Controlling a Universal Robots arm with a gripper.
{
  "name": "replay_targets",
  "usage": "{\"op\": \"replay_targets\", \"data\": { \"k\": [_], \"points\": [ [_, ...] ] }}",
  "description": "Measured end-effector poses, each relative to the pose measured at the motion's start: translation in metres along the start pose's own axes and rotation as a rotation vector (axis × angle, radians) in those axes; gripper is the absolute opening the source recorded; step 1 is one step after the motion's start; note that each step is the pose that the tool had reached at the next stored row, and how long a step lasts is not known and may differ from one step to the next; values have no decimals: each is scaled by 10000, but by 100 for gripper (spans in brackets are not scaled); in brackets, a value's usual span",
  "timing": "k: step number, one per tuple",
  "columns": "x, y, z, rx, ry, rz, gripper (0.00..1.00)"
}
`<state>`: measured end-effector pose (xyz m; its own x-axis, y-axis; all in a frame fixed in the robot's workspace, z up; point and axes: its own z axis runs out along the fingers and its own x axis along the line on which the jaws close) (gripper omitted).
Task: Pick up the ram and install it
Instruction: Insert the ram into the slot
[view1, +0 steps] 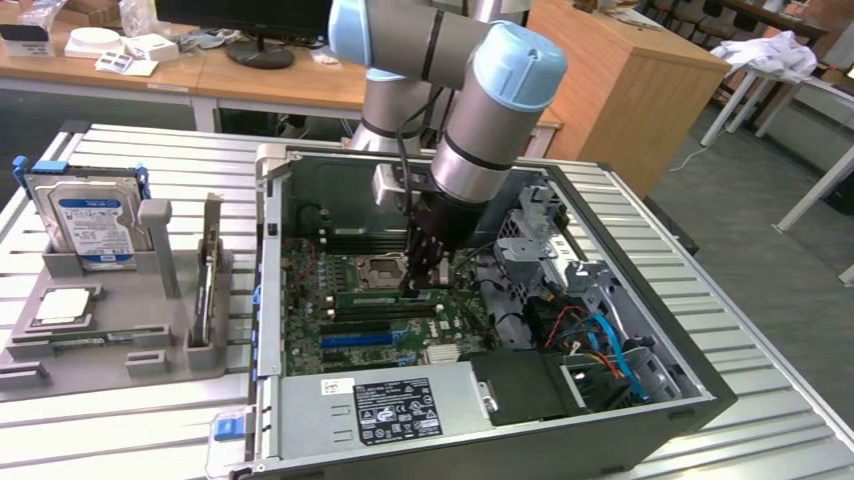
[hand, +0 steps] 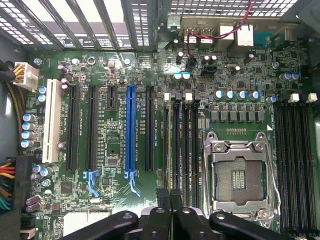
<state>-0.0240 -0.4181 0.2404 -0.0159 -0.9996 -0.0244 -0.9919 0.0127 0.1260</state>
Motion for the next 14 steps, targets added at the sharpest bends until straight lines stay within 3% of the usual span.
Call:
{"op": "replay_targets", "data": {
  "k": [14],
  "points": [
    [2,-8,47,-13,2,1,12]
  ]
}}
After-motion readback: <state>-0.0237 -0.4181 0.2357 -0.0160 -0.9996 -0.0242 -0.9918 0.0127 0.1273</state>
